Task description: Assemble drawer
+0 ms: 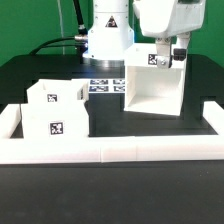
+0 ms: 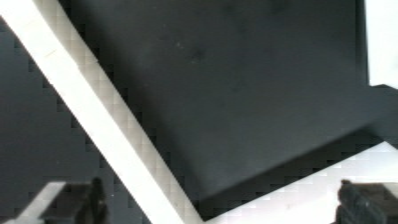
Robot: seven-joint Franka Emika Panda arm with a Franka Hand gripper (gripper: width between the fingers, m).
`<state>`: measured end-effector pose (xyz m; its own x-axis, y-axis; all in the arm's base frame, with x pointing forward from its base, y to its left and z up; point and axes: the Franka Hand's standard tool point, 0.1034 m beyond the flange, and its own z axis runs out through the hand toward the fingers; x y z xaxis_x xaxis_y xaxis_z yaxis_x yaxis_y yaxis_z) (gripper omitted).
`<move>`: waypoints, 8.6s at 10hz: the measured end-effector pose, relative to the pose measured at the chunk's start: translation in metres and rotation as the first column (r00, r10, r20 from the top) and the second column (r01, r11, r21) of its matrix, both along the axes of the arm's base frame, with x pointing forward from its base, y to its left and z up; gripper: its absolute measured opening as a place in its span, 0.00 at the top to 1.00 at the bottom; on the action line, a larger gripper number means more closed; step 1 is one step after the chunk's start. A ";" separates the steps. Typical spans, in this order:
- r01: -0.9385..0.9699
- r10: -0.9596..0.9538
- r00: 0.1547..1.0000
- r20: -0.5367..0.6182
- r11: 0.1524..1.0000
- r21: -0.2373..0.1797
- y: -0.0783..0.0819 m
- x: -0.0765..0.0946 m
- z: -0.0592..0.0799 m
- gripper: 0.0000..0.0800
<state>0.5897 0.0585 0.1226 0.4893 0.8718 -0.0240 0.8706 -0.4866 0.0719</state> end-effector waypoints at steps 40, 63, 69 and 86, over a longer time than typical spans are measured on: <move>0.983 -0.976 0.185 -0.117 0.185 0.014 0.060 -0.140 -0.028 0.52; 0.965 -0.965 0.236 -0.115 0.220 0.139 0.037 -0.008 -0.025 0.95; 0.990 -0.990 0.040 -0.138 0.021 0.138 0.038 0.000 -0.023 0.95; 0.451 -0.422 -0.869 -0.257 -0.890 -0.062 0.036 0.048 -0.023 0.95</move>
Offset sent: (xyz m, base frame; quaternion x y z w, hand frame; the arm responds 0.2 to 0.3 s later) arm 0.0000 0.0000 0.0000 0.0000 0.0000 0.0000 1.0000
